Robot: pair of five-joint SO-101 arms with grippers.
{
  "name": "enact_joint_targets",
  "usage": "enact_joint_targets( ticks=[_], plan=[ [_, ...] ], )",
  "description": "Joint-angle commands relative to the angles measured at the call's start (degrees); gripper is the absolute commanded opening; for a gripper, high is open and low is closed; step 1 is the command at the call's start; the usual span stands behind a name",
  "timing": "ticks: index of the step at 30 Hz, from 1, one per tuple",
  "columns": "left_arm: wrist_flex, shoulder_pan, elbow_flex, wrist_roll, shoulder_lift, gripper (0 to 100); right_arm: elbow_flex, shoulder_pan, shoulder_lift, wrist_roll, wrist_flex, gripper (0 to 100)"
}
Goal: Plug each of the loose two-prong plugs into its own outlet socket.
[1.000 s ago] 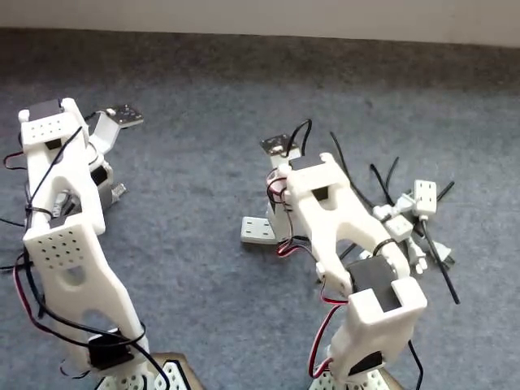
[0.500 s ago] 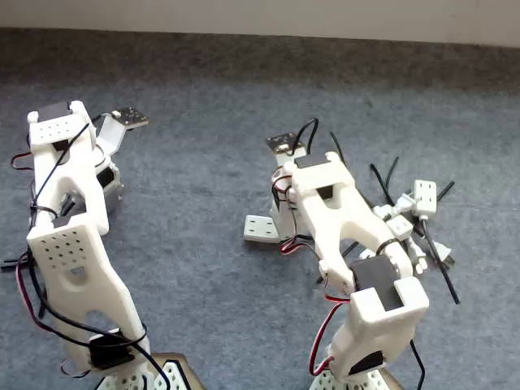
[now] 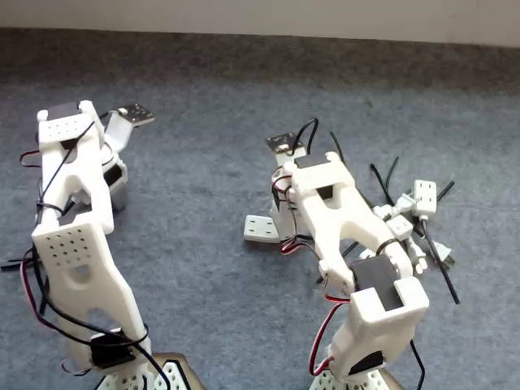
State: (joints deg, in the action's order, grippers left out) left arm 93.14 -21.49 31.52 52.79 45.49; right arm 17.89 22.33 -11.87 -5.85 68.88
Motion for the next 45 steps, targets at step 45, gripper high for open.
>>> enact_joint_targets(
  ticks=[45],
  plan=[
    [-0.79, 28.26, -21.05, -24.88, -57.01, 1, -0.04, -0.92, 0.22, -0.62, -0.92, 19.2]
  ],
)
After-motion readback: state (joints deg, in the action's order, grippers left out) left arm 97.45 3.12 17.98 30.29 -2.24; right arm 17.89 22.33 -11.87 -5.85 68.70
